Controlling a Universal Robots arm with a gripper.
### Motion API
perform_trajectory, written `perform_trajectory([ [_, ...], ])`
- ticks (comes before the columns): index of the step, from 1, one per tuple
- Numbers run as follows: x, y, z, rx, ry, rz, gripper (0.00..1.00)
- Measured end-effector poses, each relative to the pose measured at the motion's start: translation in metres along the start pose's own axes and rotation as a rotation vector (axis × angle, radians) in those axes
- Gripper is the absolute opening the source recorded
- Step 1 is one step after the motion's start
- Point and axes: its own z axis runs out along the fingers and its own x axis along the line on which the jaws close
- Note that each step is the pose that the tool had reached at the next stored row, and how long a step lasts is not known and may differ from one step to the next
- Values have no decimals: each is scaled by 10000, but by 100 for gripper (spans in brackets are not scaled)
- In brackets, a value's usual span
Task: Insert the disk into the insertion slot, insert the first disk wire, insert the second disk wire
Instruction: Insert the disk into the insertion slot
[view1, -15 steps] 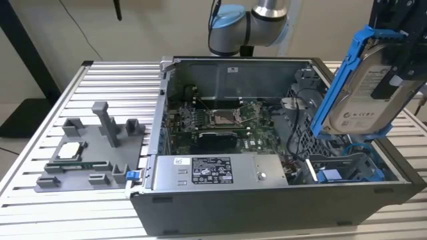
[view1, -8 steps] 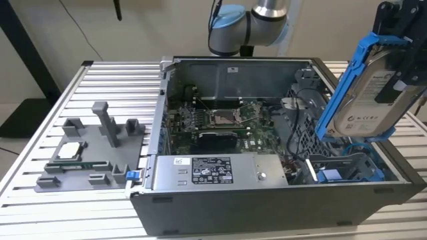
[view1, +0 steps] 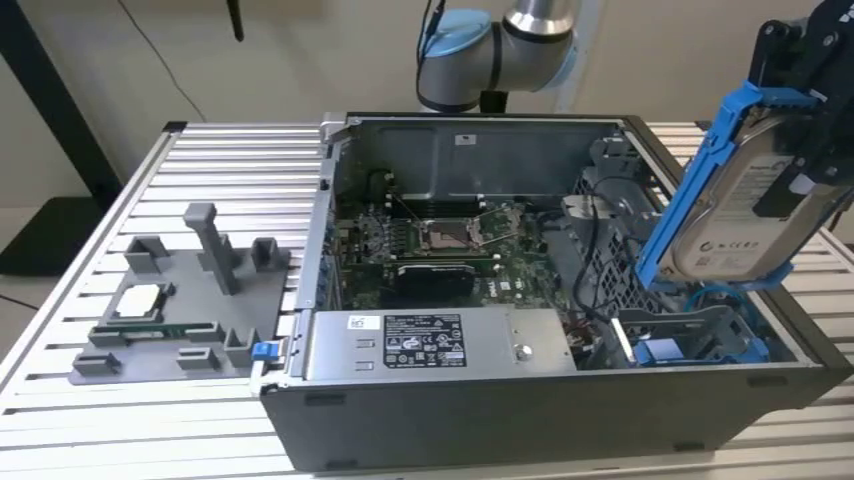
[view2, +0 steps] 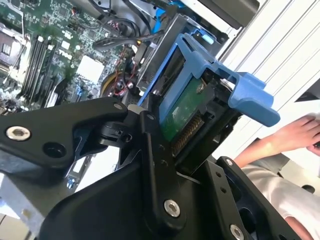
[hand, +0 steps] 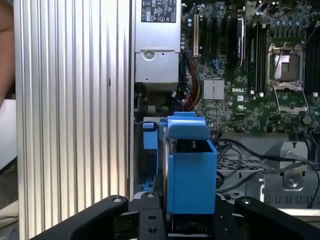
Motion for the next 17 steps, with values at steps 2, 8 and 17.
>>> perform_trajectory([
  [2,0,-18,24,0,1,0,0],
  [8,-2,-66,91,0,0,0,0],
  [17,-2,-113,187,0,2,1,0],
])
